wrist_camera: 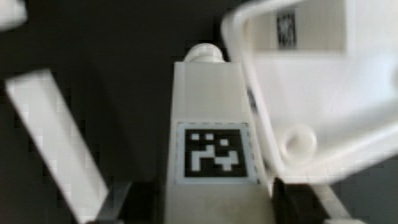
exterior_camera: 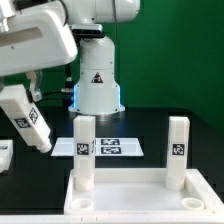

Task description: Assemble desk

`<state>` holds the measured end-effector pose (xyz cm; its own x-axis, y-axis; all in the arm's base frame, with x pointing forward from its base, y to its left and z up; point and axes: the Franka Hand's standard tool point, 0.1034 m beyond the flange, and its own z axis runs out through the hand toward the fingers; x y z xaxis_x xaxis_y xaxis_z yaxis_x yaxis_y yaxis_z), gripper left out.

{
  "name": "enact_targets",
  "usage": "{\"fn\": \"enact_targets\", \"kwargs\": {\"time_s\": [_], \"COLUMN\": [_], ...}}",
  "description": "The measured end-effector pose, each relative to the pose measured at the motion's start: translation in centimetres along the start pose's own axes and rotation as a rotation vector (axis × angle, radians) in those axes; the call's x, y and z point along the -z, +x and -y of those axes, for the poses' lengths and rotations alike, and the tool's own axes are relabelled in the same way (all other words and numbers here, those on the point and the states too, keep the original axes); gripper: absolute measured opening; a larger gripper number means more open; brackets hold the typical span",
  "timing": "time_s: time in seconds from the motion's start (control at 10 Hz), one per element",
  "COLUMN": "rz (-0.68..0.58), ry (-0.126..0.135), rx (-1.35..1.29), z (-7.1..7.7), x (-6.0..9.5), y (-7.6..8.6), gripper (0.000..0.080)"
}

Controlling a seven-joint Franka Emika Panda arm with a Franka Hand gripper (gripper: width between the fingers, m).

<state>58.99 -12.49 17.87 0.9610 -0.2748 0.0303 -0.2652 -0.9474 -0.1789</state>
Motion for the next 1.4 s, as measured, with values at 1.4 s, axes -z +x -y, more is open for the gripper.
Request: {"fn": "enact_targets", "kwargs": {"time_s": [1.4], "rz": [-0.322], "ry": [-0.039], "rx": [0.148], "z": [18.6], "x": [-3.4], "y": [-4.1], "gripper": [0.0284]}}
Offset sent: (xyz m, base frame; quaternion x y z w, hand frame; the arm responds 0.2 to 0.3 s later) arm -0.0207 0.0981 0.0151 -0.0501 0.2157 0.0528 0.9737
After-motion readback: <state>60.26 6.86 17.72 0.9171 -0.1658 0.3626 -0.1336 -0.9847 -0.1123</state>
